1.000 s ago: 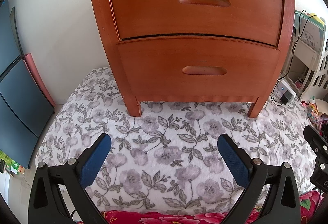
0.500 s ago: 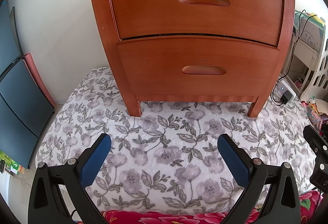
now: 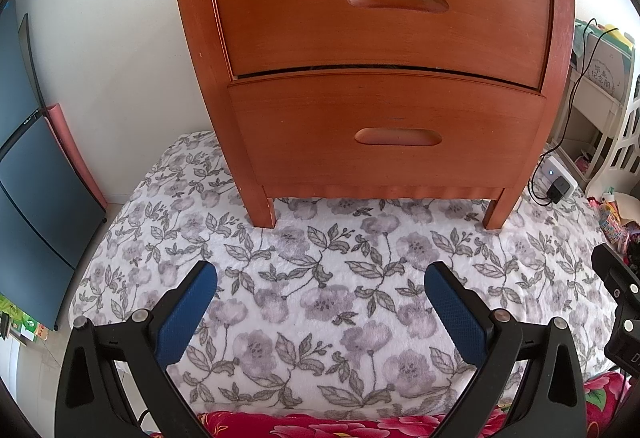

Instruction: Take underwear out of drawer

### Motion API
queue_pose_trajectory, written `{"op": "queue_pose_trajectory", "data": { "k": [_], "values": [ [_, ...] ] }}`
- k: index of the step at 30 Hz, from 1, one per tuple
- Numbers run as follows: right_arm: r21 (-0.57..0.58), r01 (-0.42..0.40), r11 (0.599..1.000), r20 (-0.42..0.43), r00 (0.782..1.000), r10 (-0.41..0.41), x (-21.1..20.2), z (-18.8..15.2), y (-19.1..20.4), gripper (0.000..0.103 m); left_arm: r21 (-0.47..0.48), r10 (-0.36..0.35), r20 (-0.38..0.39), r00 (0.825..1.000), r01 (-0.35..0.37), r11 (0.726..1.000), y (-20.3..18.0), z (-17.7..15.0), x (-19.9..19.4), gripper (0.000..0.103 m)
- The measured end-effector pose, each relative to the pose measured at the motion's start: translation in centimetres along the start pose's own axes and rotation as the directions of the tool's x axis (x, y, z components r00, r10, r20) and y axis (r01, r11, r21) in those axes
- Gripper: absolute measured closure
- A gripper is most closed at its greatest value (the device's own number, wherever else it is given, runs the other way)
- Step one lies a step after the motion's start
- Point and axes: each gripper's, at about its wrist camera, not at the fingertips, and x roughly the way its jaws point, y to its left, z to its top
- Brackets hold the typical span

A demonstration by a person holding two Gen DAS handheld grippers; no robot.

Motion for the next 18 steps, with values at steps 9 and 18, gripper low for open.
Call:
{"op": "queue_pose_trajectory", "data": {
  "k": [9, 18],
  "values": [
    [-0.001, 0.001, 1.0, 0.001, 1.0, -0.001, 0.01, -0.03, 0.0, 0.0, 0.0, 0.0, -0.001, 1.0, 0.0, 1.0, 0.0, 0.02, 0.01, 0.0],
    [0.0, 0.0, 1.0, 0.001, 1.0, 0.0, -0.02, -0.03, -0.06, 0.0, -0.007, -0.009, -0.01, 1.0, 0.009, 1.0, 0.0, -0.22, 0.04, 0.0]
  ]
}}
